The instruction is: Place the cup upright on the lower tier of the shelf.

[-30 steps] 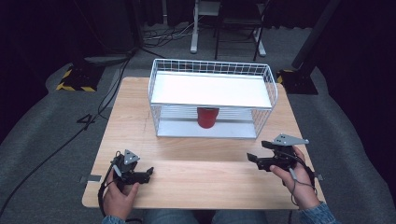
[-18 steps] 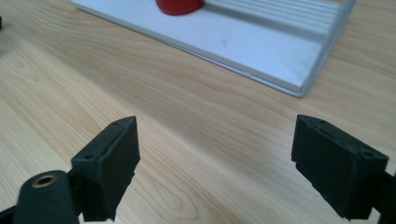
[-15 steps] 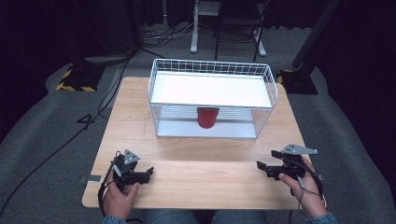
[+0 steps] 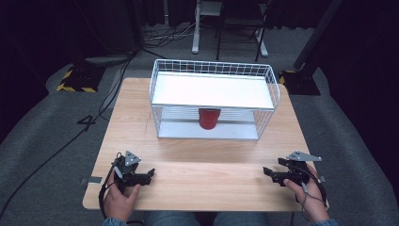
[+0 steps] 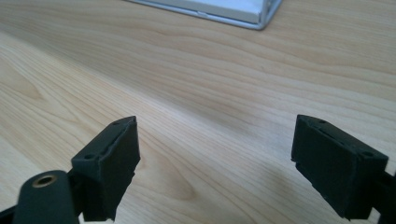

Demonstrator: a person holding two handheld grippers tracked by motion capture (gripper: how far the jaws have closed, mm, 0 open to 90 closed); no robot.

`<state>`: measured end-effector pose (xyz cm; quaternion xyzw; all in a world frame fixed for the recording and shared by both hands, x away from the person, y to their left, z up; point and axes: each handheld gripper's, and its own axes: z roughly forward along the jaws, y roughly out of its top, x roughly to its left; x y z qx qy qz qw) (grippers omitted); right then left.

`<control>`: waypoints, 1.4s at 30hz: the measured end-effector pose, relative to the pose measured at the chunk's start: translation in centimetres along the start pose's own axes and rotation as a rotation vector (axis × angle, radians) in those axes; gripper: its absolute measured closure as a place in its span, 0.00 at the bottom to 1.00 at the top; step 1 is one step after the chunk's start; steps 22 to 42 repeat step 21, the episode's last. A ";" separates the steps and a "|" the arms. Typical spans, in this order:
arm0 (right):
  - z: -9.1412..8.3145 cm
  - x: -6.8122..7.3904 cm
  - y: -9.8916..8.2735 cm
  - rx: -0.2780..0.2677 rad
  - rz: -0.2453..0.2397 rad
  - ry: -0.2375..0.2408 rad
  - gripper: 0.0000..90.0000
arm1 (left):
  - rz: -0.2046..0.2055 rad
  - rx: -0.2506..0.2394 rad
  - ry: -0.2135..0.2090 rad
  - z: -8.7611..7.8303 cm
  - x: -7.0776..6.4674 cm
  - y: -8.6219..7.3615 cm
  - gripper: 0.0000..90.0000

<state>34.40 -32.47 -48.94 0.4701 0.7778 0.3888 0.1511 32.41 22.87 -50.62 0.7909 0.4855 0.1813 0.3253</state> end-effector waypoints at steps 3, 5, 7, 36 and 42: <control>0.1 -0.2 -0.3 0.007 -0.001 -0.009 0.18 | -0.001 0.001 0.001 0.0 0.0 0.0 0.12; 0.4 -0.5 -0.7 0.023 -0.007 -0.025 0.18 | 0.000 0.000 0.000 0.0 0.0 0.0 0.12; 0.5 -0.7 -0.9 0.030 -0.017 -0.034 0.18 | 0.000 0.000 0.000 0.0 0.0 0.0 0.12; 0.9 -0.7 -1.3 0.035 -0.096 -0.106 0.11 | 0.000 0.000 0.000 0.0 0.0 0.0 0.12; 0.9 -0.7 -1.3 0.035 -0.096 -0.106 0.11 | 0.000 0.000 0.000 0.0 0.0 0.0 0.12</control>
